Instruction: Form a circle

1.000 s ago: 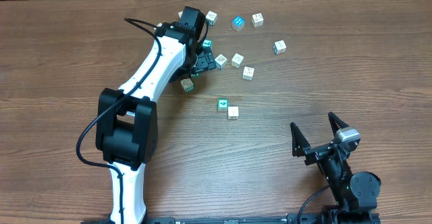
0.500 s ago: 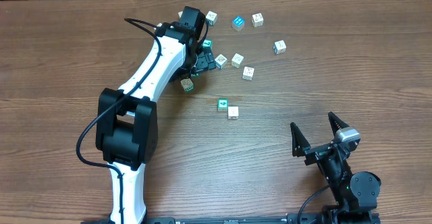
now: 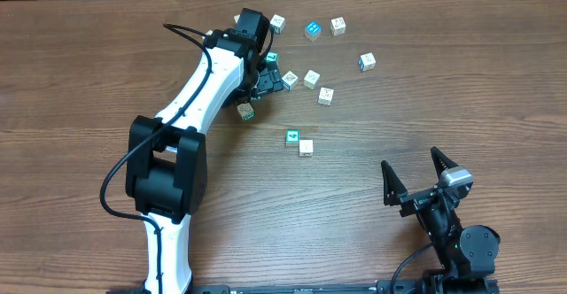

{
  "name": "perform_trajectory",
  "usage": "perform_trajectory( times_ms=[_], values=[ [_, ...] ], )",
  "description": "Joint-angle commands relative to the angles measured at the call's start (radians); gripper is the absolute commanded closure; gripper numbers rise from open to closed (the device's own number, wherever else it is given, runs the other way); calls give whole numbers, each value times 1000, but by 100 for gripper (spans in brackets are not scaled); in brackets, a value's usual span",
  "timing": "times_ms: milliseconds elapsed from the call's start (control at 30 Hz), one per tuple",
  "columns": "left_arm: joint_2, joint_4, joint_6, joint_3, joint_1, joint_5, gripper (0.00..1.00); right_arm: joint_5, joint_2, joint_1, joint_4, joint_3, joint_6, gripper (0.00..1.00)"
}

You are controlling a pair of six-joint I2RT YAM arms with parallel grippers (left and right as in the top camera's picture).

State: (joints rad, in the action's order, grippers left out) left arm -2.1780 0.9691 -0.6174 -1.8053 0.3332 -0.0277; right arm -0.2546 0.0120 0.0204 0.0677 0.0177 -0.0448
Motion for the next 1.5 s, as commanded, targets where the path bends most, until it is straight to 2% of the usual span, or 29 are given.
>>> perform_trajectory(
  times_ms=[0,733,933,1267,1300,1367,1400,1467],
  values=[
    [-8,-1,19,-17,0,-6,0,7,-9,-3,-6,-10,5,0],
    [-8,-58,21,-17,0,-9,0,7,-9,-3,-6,-10,5,0],
    [-8,-60,66,-17,0,-9,0,7,-9,-3,-6,-10,5,0],
    [-8,-59,76,-17,0,-9,2,7,-9,-3,-6,-10,5,0],
    [-8,-60,82,-17,0,-9,5,7,-9,-3,-6,-10,5,0],
    [-8,-60,95,-17,0,-9,23,7,-9,-3,-6,-10,5,0],
    [-8,-60,95,-17,0,-9,39,7,-9,-3,-6,-10,5,0],
    [-8,-58,95,-17,0,-8,77,7,-9,-3,-6,-10,5,0]
  ],
)
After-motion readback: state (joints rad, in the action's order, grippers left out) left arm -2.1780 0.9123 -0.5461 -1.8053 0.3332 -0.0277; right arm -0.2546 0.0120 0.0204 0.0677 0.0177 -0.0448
